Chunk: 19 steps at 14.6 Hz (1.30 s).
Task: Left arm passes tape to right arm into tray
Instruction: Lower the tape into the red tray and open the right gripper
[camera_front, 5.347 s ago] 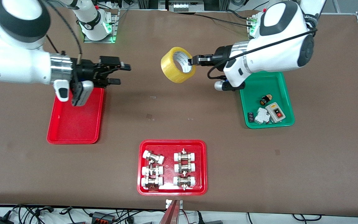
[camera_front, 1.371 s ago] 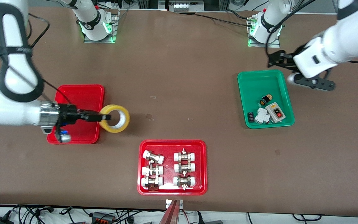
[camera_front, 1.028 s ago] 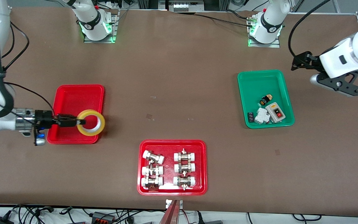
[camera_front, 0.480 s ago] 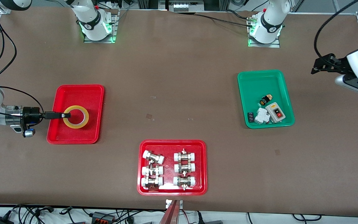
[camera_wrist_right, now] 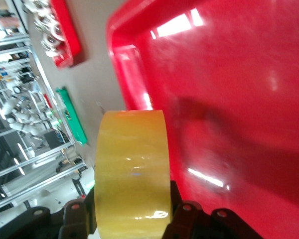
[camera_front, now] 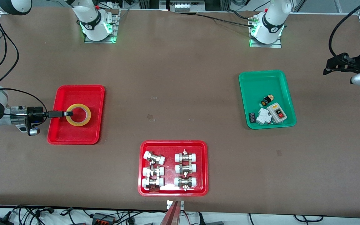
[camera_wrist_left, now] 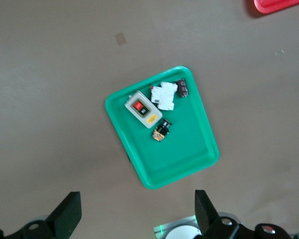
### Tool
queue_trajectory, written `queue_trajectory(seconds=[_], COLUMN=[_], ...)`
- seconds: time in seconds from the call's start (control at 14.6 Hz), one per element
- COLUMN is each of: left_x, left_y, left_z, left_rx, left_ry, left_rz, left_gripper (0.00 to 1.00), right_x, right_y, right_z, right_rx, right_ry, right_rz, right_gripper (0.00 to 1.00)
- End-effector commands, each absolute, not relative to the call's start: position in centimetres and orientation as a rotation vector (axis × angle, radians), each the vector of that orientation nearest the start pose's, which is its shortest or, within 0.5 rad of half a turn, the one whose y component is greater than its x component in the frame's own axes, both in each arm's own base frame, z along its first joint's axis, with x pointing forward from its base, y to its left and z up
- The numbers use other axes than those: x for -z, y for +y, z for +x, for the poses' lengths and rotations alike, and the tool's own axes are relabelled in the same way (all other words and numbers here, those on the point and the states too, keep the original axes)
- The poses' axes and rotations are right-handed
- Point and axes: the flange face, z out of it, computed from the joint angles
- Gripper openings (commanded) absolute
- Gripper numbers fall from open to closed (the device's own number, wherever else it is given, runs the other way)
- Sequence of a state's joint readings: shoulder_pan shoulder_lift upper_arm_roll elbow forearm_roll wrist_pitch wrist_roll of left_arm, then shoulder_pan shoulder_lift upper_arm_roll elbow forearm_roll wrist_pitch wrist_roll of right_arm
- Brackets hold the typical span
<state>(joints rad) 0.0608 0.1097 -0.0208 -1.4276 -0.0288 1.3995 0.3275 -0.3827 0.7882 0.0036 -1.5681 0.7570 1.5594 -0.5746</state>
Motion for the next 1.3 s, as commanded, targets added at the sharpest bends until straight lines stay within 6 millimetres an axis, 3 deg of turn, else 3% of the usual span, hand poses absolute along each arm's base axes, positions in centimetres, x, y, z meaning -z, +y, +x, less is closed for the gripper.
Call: queue_trajectory(seconds=[0.0,0.07,0.21,0.34,0.75,0.89,1.1,1.23], left_x=[-63.4,-63.4,-62.8,-62.7,-62.6,-62.9,-62.9,-62.3], left_y=[1.3,1.2,1.3,1.5,1.8,1.0,1.1,1.4], left_z=[55.6,55.5,55.2,53.4,53.4,53.3,53.7,54.1], left_rx=[-0.125,-0.127,-0.115,-0.051,-0.038,-0.030,0.014,0.006], left_ry=[0.532,0.542,0.540,0.537,0.503,0.534,0.504,0.510], left_rz=[-3.046,-3.044,-3.048,-3.045,-3.054,-3.044,-3.116,-3.127], left_gripper=[1.00,1.00,1.00,1.00,1.00,1.00,1.00,1.00], right_x=[-16.8,-16.7,-16.6,-15.9,-15.0,-17.1,-19.6,-23.1], right_y=[-16.3,-16.4,-16.3,-15.8,-15.0,-13.2,-13.2,-13.5], right_z=[59.7,59.7,59.6,59.1,59.3,60.4,61.3,61.9], right_rx=[-0.427,-0.428,-0.437,-0.454,-0.442,-0.430,-0.403,-0.397], right_ry=[0.079,0.073,0.067,0.071,-0.058,-0.140,-0.227,-0.292], right_rz=[-2.164,-2.180,-2.185,-2.181,-2.321,-2.389,-2.509,-2.602], right_gripper=[0.55,1.00,1.00,1.00,1.00,1.00,1.00,1.00])
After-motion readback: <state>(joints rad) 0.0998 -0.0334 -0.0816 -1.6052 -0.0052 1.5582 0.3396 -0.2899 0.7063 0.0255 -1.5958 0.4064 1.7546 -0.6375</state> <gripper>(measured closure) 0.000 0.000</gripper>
